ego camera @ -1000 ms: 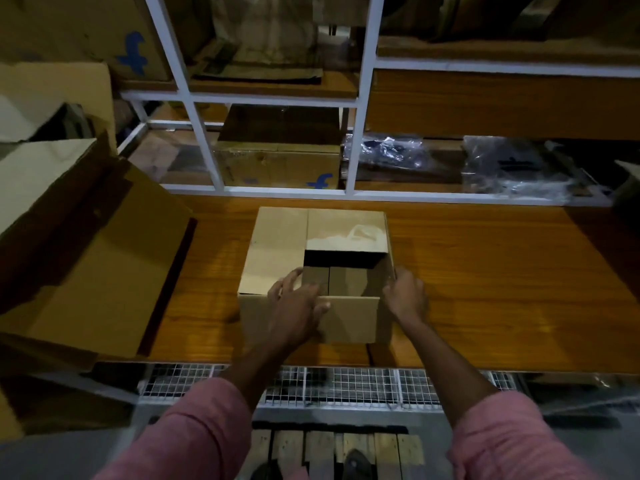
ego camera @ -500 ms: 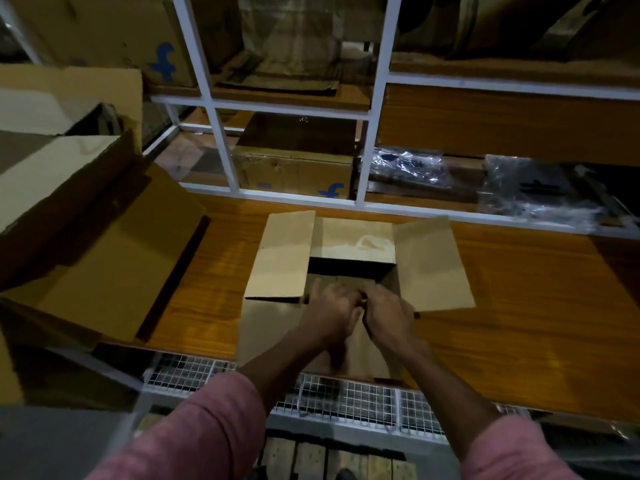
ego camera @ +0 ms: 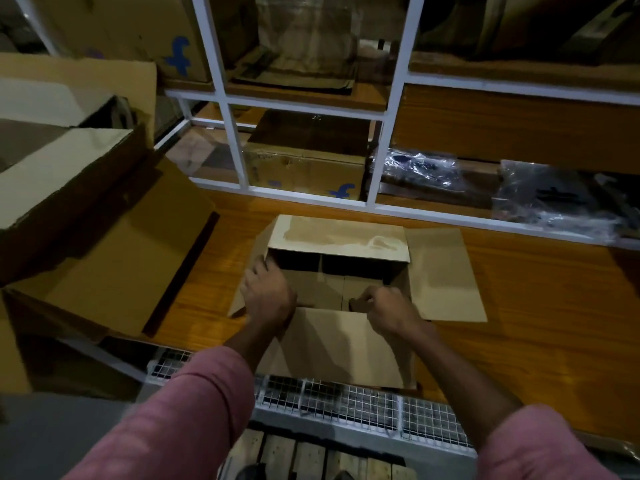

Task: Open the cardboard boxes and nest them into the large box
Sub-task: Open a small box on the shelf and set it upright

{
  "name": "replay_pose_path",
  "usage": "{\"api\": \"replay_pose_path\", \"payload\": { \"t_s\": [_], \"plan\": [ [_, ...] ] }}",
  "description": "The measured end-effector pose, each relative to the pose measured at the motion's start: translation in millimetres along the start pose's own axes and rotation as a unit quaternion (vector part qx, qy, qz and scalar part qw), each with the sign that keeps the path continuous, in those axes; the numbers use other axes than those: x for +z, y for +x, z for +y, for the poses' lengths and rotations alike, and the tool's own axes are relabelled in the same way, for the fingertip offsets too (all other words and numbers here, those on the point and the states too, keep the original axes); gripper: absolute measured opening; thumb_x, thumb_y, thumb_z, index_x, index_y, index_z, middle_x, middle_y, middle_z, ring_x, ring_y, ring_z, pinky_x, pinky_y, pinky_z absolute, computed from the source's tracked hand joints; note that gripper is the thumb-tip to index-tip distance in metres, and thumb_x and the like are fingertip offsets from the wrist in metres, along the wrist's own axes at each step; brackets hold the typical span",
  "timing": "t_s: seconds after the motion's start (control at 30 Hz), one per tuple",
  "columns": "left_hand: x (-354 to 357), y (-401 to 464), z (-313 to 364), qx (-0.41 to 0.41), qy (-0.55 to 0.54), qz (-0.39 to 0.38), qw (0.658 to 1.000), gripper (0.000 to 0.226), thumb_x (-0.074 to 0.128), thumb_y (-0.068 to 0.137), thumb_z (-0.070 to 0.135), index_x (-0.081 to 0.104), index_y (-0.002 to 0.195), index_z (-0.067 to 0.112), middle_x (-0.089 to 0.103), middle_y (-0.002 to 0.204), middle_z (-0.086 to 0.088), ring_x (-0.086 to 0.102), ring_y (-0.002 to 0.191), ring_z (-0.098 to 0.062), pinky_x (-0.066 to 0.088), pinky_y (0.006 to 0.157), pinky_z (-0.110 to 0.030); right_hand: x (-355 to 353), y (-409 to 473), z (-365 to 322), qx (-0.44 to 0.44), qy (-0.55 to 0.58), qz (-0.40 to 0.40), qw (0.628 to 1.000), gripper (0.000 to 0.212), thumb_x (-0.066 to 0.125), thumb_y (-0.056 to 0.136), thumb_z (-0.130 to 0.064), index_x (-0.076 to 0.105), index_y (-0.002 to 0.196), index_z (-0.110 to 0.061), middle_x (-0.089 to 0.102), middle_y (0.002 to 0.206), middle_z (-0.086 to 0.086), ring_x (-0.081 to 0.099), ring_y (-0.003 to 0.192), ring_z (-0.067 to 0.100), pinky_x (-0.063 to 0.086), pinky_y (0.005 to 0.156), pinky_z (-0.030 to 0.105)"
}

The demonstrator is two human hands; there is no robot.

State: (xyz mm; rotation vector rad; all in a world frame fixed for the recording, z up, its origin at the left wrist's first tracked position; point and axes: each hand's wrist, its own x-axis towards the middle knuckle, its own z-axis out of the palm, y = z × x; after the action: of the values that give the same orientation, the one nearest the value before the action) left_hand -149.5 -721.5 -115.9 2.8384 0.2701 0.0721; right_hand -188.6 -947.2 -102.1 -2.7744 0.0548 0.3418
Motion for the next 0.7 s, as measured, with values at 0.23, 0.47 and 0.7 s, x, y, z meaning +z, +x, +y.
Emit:
{"api": "replay_pose_path", "payload": {
  "t_s": [0.23, 0.47, 0.7],
  "plan": [
    [6, 2, -9, 0.001, 0.056, 0.013, 0.998, 0.043, 0.058, 0.095, 0.031, 0.052, 0.135, 0.016, 0.040, 0.155, -0.004, 0.047, 0.114, -0.029, 0.042, 0.090, -0.041, -13, 46, -12, -0.089, -0.039, 0.058, 0.994, 0.095, 0.064, 0.092, -0.012, 0.001, 0.163, -0.026, -0.025, 0.167, -0.005, -0.019, 0.155, 0.026, 0.017, 0.121, 0.062],
    [10, 6, -8, -0.026, 0.046, 0.001, 0.999, 0.048, 0.055, 0.093, 0.035, 0.050, 0.137, 0.016, 0.025, 0.164, 0.001, 0.040, 0.132, -0.030, 0.039, 0.103, -0.046, -29, 125, -30, -0.061, -0.071, 0.048, 0.994, 0.086, 0.055, 0.100, -0.031, -0.004, 0.162, -0.022, -0.018, 0.169, -0.006, -0.017, 0.155, 0.025, 0.004, 0.121, 0.066],
    [20, 13, -11, -0.044, 0.007, 0.016, 0.999, 0.048, 0.057, 0.091, 0.034, 0.049, 0.135, 0.019, 0.026, 0.162, 0.003, 0.043, 0.125, -0.028, 0.037, 0.098, -0.043, -18, 168, -33, -0.044, -0.081, 0.041, 0.995, 0.058, 0.054, 0.098, -0.025, 0.032, 0.151, -0.022, 0.030, 0.157, 0.008, 0.023, 0.143, 0.039, 0.023, 0.110, 0.071]
  ]
}}
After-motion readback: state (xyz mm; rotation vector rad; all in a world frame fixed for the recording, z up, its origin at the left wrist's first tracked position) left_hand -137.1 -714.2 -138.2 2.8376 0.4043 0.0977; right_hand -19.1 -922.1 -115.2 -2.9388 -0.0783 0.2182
